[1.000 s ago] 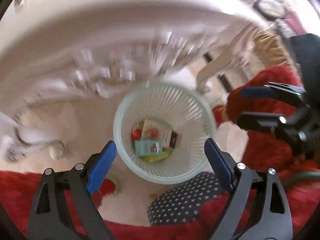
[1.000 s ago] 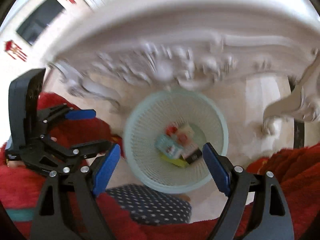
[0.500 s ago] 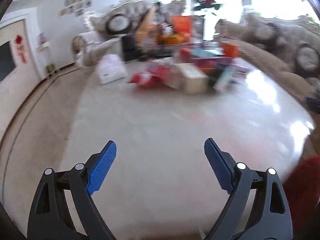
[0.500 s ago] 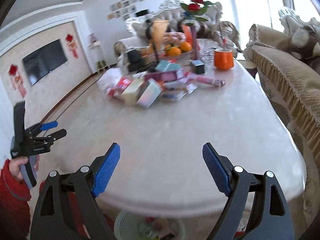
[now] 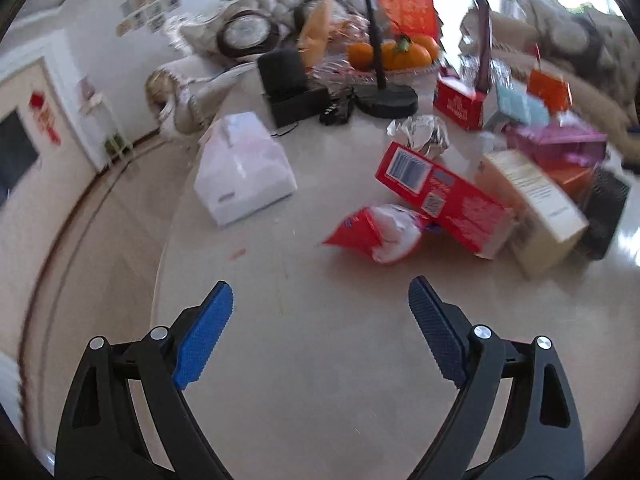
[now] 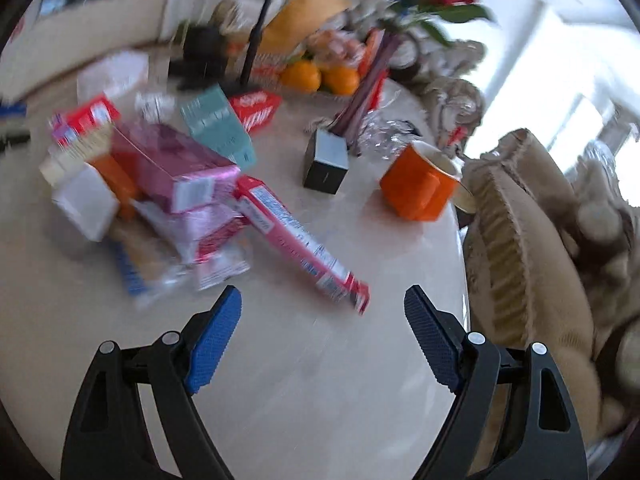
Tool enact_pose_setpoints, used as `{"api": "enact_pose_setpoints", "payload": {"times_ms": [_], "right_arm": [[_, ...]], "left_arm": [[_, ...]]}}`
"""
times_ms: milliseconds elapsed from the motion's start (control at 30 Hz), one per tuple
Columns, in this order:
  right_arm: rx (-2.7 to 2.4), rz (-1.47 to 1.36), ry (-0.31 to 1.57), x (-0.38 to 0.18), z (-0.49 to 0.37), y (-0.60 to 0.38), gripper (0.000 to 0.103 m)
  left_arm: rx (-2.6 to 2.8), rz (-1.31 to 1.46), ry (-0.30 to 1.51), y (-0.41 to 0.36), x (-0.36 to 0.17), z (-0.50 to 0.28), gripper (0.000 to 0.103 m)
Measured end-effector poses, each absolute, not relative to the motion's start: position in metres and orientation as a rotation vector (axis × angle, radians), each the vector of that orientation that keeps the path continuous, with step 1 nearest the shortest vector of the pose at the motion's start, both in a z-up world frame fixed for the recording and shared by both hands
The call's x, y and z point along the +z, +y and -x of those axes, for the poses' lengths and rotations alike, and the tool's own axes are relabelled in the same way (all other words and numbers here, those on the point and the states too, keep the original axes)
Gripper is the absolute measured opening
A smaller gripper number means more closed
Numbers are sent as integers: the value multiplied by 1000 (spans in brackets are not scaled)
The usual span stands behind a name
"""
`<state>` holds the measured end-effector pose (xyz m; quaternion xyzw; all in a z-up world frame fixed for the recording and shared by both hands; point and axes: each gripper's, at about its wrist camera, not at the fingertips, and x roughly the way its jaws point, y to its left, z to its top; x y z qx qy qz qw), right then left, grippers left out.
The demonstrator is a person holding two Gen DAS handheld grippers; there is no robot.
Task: Collect trash
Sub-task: 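Grasp the red-white snack bag with left tool while right tool grasps pink tube box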
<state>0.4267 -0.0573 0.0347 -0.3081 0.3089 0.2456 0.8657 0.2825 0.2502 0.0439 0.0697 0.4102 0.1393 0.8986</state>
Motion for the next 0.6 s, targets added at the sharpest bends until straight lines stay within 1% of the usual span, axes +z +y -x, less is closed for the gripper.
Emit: {"api": "enact_pose_setpoints", "payload": {"times_ms": [233, 333, 600], "right_arm": [[570, 854, 649, 8, -453, -30, 80], [594, 839, 681, 4, -466, -23, 80], [675, 660, 787, 5, -498, -27, 79]], "left_arm": [[217, -199, 901, 253, 26, -312, 87], [198, -194, 899, 253, 25, -327, 87], [82, -250, 928, 237, 19, -359, 87]]}}
